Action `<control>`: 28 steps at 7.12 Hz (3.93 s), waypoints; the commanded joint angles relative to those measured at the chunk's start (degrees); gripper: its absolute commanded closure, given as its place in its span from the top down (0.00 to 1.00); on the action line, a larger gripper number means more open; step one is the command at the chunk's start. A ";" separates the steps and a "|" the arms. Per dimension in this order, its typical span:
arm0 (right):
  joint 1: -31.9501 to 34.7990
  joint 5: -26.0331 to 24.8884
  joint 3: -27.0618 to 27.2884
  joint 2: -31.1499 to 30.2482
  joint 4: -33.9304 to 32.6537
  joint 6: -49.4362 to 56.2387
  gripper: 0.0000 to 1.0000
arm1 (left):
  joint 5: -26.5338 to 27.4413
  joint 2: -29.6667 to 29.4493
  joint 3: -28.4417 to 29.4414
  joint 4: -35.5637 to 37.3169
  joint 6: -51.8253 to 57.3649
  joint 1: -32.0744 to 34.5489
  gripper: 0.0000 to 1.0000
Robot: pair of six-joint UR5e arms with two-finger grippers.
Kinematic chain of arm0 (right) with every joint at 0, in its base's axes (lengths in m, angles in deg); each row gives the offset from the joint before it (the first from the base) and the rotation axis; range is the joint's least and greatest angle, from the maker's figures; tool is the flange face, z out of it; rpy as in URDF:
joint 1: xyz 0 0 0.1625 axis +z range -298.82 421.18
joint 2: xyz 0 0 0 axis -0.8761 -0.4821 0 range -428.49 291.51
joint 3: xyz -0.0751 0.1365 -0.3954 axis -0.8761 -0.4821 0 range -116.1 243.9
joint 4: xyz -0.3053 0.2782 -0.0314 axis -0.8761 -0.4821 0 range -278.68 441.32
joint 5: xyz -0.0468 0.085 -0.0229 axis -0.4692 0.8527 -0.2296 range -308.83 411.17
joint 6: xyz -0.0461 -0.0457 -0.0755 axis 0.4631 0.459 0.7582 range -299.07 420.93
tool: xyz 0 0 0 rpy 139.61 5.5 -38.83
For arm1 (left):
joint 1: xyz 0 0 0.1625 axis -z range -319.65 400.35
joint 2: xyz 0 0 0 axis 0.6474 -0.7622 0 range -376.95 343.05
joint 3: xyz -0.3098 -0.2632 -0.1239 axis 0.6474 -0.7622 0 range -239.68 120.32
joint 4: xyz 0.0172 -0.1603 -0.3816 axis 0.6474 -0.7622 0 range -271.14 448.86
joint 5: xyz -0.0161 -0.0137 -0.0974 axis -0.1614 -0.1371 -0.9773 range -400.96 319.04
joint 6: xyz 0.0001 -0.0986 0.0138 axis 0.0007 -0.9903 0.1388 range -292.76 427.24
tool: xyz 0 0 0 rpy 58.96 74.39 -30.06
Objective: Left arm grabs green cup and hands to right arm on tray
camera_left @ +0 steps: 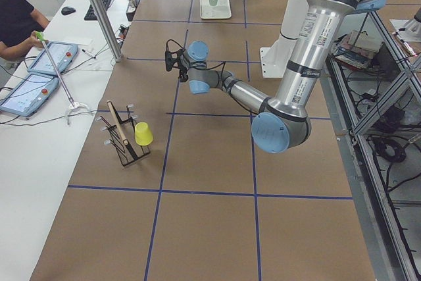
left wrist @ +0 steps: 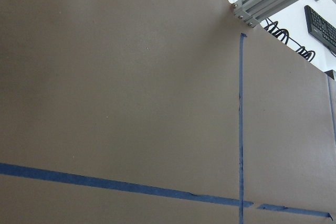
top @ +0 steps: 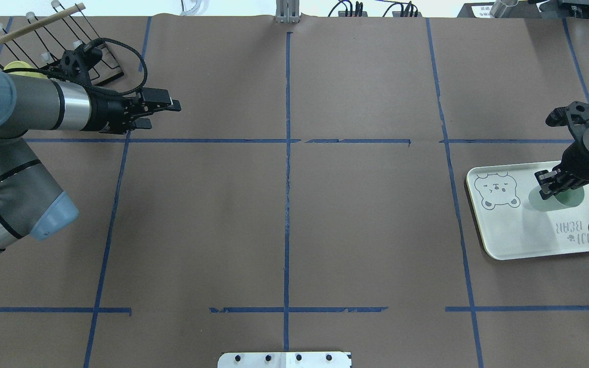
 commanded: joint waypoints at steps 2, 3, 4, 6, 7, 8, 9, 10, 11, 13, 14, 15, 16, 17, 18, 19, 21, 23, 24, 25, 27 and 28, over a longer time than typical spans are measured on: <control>-1.24 -0.65 -0.54 0.43 0.04 -0.07 0.50 | 0.04 0.00 -0.11 0.00 0.00 0.20 1.00; -0.98 -1.26 0.33 0.26 0.12 -0.33 0.99 | 0.04 0.00 -0.20 0.00 0.00 0.20 1.00; -0.19 -3.00 3.82 -0.35 -0.22 -0.24 1.00 | 0.04 0.09 -0.64 0.09 0.00 0.55 1.00; 6.90 -1.97 10.94 -2.02 -1.28 0.02 1.00 | -0.48 1.74 -0.64 1.31 3.14 2.82 1.00; 11.46 -0.31 12.71 -1.51 -4.24 0.54 1.00 | -2.66 3.94 -1.68 4.45 11.35 4.14 1.00; 15.68 2.66 12.91 -2.02 -5.92 4.72 1.00 | -6.25 6.48 -2.39 5.70 17.69 7.55 1.00; 18.16 2.86 12.91 -5.07 -5.85 10.51 1.00 | -9.77 10.34 -2.14 5.98 25.33 11.23 1.00; 20.71 2.87 12.82 -7.11 -5.94 15.96 1.00 | -12.67 14.46 -2.05 6.15 35.84 15.10 1.00; 23.26 2.87 12.56 -9.48 -5.94 20.89 1.00 | -18.70 15.98 -1.26 6.15 42.82 21.84 1.00; 27.23 2.87 11.77 -11.43 -6.29 27.42 1.00 | -24.72 16.70 -1.43 14.01 59.13 32.40 1.00; 28.28 2.69 10.90 -11.43 -6.47 29.79 1.00 | -25.18 16.70 -2.39 21.63 69.85 38.20 1.00; 29.60 2.52 9.93 -11.43 -6.47 31.21 1.00 | -25.01 16.62 -2.05 26.93 79.79 41.56 1.00; 30.05 2.43 9.49 -11.43 -6.47 31.48 1.00 | -24.83 16.70 -2.22 32.73 85.90 44.47 1.00; 30.49 2.34 9.13 -11.61 -6.47 31.48 1.00 | -24.57 16.62 -1.87 37.48 89.44 45.45 1.00; 31.10 2.69 9.39 -13.52 -6.64 31.92 1.00 | -24.39 16.70 -1.26 42.93 90.17 45.46 1.00; 31.19 3.04 9.57 -13.80 -6.64 32.19 1.00 | -24.30 16.62 -1.34 46.98 90.61 45.11 1.00; 31.19 3.04 8.61 -13.89 -6.64 32.28 1.00 | -25.00 19.14 -2.39 53.05 95.09 45.72 1.00; 31.11 5.14 7.38 -14.68 -6.47 32.19 1.00 | -25.01 17.85 -3.79 62.77 95.01 45.20 1.00; 31.19 5.85 7.81 -14.77 -6.47 32.19 1.00 | -24.05 17.50 -7.02 70.50 94.93 44.94 1.00; 31.19 5.94 7.03 -14.60 -6.29 32.01 1.00 | -23.60 18.36 -10.19 73.54 94.14 44.85 1.00; 31.19 5.94 7.54 -14.95 -6.29 32.01 1.00 | -22.90 18.98 -11.36 75.84 94.04 44.24 1.00; 31.19 5.59 7.29 -15.04 -6.29 32.01 1.00 | -22.90 19.25 -11.28 76.03 94.05 42.06 1.00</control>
